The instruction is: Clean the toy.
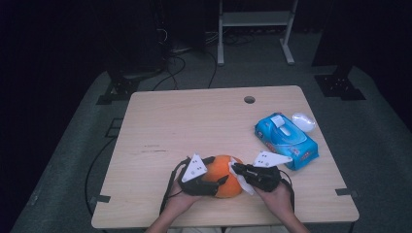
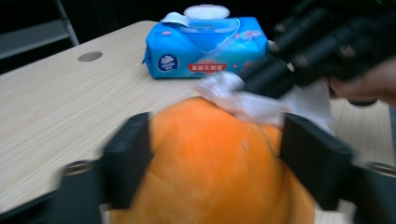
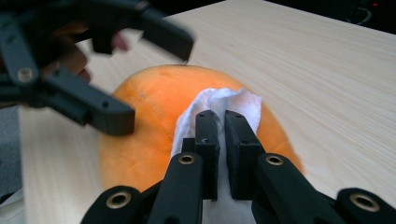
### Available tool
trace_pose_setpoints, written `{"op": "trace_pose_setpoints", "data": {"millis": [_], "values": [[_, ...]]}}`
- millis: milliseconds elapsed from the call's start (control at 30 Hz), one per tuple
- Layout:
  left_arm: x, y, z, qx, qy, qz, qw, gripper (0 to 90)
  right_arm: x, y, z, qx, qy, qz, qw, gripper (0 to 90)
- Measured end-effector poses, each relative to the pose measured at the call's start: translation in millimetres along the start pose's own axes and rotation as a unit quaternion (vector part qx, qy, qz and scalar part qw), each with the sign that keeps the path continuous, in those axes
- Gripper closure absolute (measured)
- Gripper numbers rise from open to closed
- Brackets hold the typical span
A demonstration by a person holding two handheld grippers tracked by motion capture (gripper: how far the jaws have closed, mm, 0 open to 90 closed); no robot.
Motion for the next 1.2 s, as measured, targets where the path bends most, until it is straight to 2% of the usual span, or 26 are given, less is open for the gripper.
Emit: {"op": "trace_pose_setpoints", "data": {"millis": [33,100,167,200,233,267,333,433,533,567,633,667,700,767,833,867,900,933,967,1000,1033,1067,1133,1200], "values": [[0.3,0.5,-2.6,0.002,-0.007,-0.008,0.9999,9.2,-0.4,1.6,-3.6,-0.006,-0.005,-0.001,1.0000,83.6],[1.8,1.4,-7.5,0.006,-0.006,-0.021,0.9997,8.3,-0.7,3.9,-10.5,-0.012,-0.020,-0.007,0.9997,83.7],[4.4,4.1,-10.0,0.024,-0.009,-0.037,0.9990,8.5,-0.7,4.0,-13.5,-0.012,-0.024,-0.007,0.9996,83.6],[5.8,4.6,-10.1,0.032,-0.010,-0.041,0.9986,11.9,-0.6,3.9,-13.9,-0.011,-0.025,-0.007,0.9996,83.6],[8.3,5.1,-9.7,0.036,-0.003,-0.045,0.9983,17.5,-0.4,3.8,-13.6,-0.010,-0.026,-0.007,0.9996,83.7],[9.5,4.7,-8.9,0.033,0.010,-0.047,0.9983,26.2,-0.3,3.4,-12.6,-0.007,-0.028,-0.008,0.9995,83.6],[9.3,3.6,-8.7,0.029,0.014,-0.049,0.9983,34.4,-0.7,1.3,-9.1,-0.004,-0.026,-0.007,0.9996,83.6],[8.8,4.5,-6.5,0.015,0.020,-0.040,0.9989,41.6,-1.5,-1.3,-4.7,0.005,-0.010,-0.004,0.9999,83.6],[4.2,3.0,-2.8,0.000,0.019,-0.011,0.9998,47.4,-5.2,-3.3,-6.4,0.011,-0.017,0.001,0.9998,83.6],[2.4,2.4,-1.8,-0.006,0.023,-0.002,0.9997,48.7,-7.7,-5.1,-6.8,0.012,-0.016,0.005,0.9998,83.6],[-2.7,1.0,1.5,-0.030,0.043,0.022,0.9984,49.8,-12.9,-9.6,-6.5,0.017,-0.020,0.019,0.9995,83.6],[-3.4,1.0,1.9,-0.037,0.048,0.028,0.9978,49.7,-14.7,-11.5,-6.2,0.019,-0.020,0.025,0.9993,83.6],[-2.6,2.2,1.7,-0.031,0.046,0.029,0.9980,49.4,-15.5,-12.6,-5.9,0.020,-0.018,0.028,0.9992,83.6],[1.8,5.7,2.0,-0.018,0.046,0.016,0.9987,46.8,-14.2,-11.2,-4.1,0.022,-0.020,0.025,0.9993,83.6],[5.6,6.9,1.6,-0.009,0.044,0.006,0.9990,38.7,-7.6,-5.1,-1.7,0.019,-0.014,0.012,0.9996,83.6],[5.1,6.8,-0.5,-0.006,0.033,-0.005,0.9994,33.5,-5.1,-2.9,-2.0,0.017,-0.011,0.009,0.9998,83.6],[4.5,7.1,-5.0,-0.008,0.006,-0.019,0.9998,23.4,-2.7,0.0,-3.3,0.014,-0.009,0.006,0.9998,83.6],[5.2,8.4,-8.8,-0.012,-0.024,-0.033,0.9991,9.7,-1.3,3.9,-7.2,0.009,-0.008,0.006,0.9999,83.6],[7.4,9.1,-12.3,-0.006,-0.042,-0.046,0.9981,3.1,-1.7,6.6,-11.8,0.006,-0.017,0.004,0.9998,83.7],[9.7,9.1,-13.7,0.002,-0.045,-0.051,0.9976,3.5,-3.0,8.5,-17.2,0.004,-0.026,0.001,0.9997,83.7],[12.5,7.9,-14.0,0.010,-0.035,-0.058,0.9976,7.0,-4.2,9.4,-20.4,0.006,-0.037,-0.002,0.9993,83.6],[12.7,6.9,-12.8,0.009,-0.026,-0.058,0.9979,13.0,-5.8,9.9,-23.4,0.013,-0.050,-0.007,0.9986,83.7],[10.4,4.7,-9.8,0.005,-0.005,-0.064,0.9979,23.1,-5.7,7.7,-19.6,0.010,-0.042,-0.005,0.9990,83.8],[10.7,5.3,-8.9,0.002,-0.002,-0.065,0.9979,27.0,-3.3,3.5,-10.7,0.012,-0.022,0.005,0.9997,83.9]]}}
Point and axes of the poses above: each handheld gripper's, and its own axes: y roughly forward along the jaws, x roughly out of its underside, z roughly to its right, the point moved 2 cm from there along y, roughly forward along the jaws, and after that the axes turned 4 degrees about -x, right-handed, at the moved point
